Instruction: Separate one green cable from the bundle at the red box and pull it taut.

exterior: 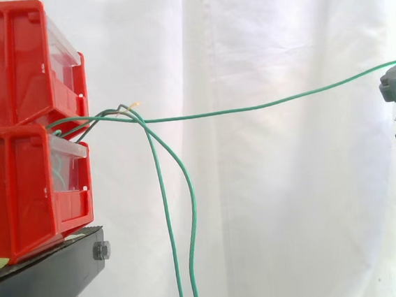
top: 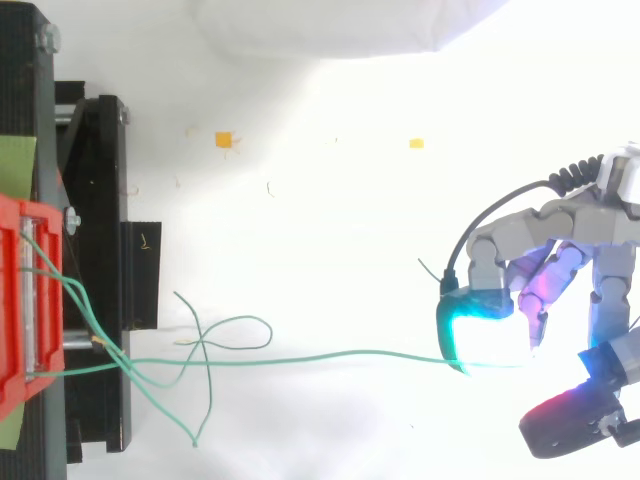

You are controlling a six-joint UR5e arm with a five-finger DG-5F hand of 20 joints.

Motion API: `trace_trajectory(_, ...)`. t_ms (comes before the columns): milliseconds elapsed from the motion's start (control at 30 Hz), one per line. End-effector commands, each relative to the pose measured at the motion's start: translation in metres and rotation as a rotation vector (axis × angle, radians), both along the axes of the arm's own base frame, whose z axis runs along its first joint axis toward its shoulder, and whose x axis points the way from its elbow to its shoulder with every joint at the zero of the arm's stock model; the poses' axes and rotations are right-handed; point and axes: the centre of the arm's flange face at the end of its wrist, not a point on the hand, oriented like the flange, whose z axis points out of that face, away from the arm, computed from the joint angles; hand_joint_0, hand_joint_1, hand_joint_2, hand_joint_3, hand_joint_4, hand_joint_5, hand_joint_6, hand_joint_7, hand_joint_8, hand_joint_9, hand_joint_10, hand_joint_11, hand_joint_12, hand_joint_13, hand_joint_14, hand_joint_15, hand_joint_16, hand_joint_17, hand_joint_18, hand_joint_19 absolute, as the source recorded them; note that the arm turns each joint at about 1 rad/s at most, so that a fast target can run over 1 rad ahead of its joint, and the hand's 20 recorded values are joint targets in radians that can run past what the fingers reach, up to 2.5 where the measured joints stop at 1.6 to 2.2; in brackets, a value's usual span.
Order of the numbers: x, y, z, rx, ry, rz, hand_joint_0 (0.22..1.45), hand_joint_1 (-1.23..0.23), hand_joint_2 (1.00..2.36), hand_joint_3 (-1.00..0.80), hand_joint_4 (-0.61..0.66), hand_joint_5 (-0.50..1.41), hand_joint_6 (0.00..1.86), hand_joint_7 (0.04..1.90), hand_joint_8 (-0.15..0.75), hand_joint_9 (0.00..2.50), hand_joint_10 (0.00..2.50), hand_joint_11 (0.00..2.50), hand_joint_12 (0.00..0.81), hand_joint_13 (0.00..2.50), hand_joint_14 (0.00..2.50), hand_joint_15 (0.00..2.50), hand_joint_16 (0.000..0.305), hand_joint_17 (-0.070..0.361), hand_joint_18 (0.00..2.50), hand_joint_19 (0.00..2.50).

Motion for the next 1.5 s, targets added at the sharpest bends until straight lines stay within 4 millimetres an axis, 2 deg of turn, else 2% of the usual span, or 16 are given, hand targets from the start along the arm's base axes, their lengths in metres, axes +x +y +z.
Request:
trace_trajectory(0,0.0002,-0.0001,-0.0007,0.000,0.001,-0.001,0.76,-0.84,1.02,-0.12,-0.08,0.15,0.50,1.28,0.197,1.72,0.00,0.03,0.407,1.12,0.01,0.48,0.041,0.091,0.80,0.65)
trace_trajectory(467,0.0002,0.0001,-0.0007,0.000,0.001,0.000,0.76,-0.84,1.02,-0.12,-0.09,0.15,0.51,1.29,0.197,1.77,0.00,0.11,0.405,1.18,0.01,0.50,0.041,0.091,0.83,0.66)
trace_trajectory(1467,0.0002,-0.0001,-0.0007,0.000,0.001,-0.001,0.76,-0.84,1.02,-0.12,-0.09,0.15,0.50,1.28,0.198,1.78,0.01,0.11,0.406,1.19,0.02,0.51,0.041,0.093,0.85,0.65)
